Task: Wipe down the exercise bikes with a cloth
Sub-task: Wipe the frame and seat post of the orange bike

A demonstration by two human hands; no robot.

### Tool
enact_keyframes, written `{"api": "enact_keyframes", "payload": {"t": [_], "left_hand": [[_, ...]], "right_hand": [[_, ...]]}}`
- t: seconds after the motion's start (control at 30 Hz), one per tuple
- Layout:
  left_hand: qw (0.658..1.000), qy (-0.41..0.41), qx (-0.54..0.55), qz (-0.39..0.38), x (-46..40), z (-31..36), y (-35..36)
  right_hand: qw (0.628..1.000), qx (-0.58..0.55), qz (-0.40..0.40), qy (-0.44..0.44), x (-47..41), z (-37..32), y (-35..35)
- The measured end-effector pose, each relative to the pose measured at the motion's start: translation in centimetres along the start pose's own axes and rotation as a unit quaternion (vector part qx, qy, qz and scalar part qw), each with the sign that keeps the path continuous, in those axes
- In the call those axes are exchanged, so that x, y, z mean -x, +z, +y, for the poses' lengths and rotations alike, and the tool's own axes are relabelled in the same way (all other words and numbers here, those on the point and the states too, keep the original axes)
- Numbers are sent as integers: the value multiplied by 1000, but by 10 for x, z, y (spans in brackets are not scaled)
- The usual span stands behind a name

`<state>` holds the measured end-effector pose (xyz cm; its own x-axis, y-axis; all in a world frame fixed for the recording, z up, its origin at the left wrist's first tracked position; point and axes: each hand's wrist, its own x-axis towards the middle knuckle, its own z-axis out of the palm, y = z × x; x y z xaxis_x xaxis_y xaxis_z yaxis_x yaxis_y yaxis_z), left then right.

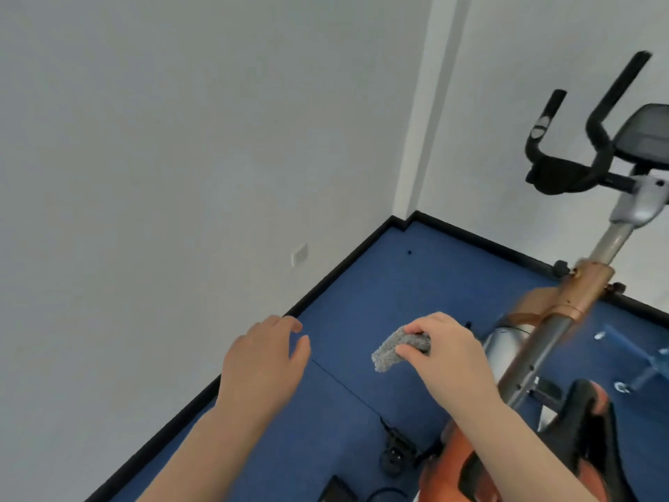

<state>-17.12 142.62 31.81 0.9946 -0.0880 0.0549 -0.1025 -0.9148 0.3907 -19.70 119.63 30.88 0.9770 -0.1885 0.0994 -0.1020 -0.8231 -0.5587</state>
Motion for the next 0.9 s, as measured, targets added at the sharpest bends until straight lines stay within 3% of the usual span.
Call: {"api": "enact_keyframes", "payload": {"t": [0.2,0.4,0.67,0.9], "left_hand": [[995,66,39,-56,-82,18,22],[982,159,59,-87,-199,52,46],[940,313,56,-125,-362,109,63],[900,383,102,-181,-400,174,78]], "right_hand": [[997,2,28,73,-47,14,-12],[985,18,104,138,-119,27,-16],[927,33,268,259,-215,36,-40],[884,21,341,320,-232,48,-77]]}}
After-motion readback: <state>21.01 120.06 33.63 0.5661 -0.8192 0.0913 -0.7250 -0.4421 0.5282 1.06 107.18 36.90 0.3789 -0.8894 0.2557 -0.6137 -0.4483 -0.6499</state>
